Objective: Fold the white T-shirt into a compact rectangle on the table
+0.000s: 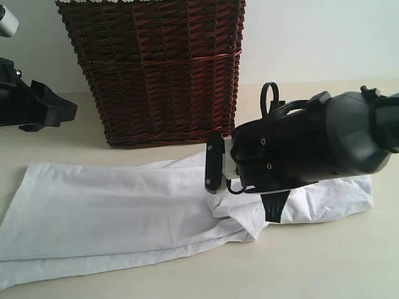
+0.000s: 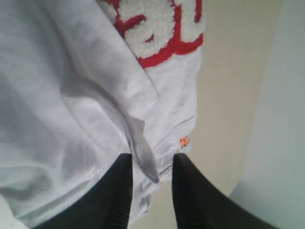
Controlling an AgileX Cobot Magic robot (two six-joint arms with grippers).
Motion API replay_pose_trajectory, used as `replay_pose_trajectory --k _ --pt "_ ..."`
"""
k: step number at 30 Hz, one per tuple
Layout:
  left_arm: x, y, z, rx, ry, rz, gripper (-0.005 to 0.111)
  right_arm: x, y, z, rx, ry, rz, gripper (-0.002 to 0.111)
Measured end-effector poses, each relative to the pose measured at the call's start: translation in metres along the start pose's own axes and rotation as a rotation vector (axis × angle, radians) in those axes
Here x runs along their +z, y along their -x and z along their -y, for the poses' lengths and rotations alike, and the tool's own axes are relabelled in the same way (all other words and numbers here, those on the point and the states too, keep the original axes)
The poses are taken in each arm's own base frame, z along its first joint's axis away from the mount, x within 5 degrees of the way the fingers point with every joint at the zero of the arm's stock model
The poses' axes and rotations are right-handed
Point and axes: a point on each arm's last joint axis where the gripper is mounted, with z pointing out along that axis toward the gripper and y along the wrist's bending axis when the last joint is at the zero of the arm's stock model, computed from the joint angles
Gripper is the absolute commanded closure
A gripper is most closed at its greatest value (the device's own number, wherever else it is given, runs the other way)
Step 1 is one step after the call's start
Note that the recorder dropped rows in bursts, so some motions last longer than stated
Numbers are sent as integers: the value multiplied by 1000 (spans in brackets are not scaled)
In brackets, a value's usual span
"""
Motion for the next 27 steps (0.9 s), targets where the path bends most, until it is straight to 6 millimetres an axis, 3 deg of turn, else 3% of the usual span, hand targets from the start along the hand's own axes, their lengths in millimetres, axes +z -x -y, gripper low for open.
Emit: replay_pose_trajectory --k 7,15,17,21,24,27 --pt "0 0 0 0 -4 -4 62 -2 13 14 195 -135 154 76" --pt "0 0 0 0 -5 -5 62 -7 13 28 301 -191 119 73" --pt "0 0 0 0 -5 -5 62 -10 12 29 301 -156 99 79" --pt "0 0 0 0 -5 -5 62 -27 6 38 313 -64 96 108" --pt "0 0 1 -4 -7 -4 62 -46 1 42 292 44 145 108" --pt "0 -1 1 -7 -11 -6 62 -56 1 30 213 252 196 108"
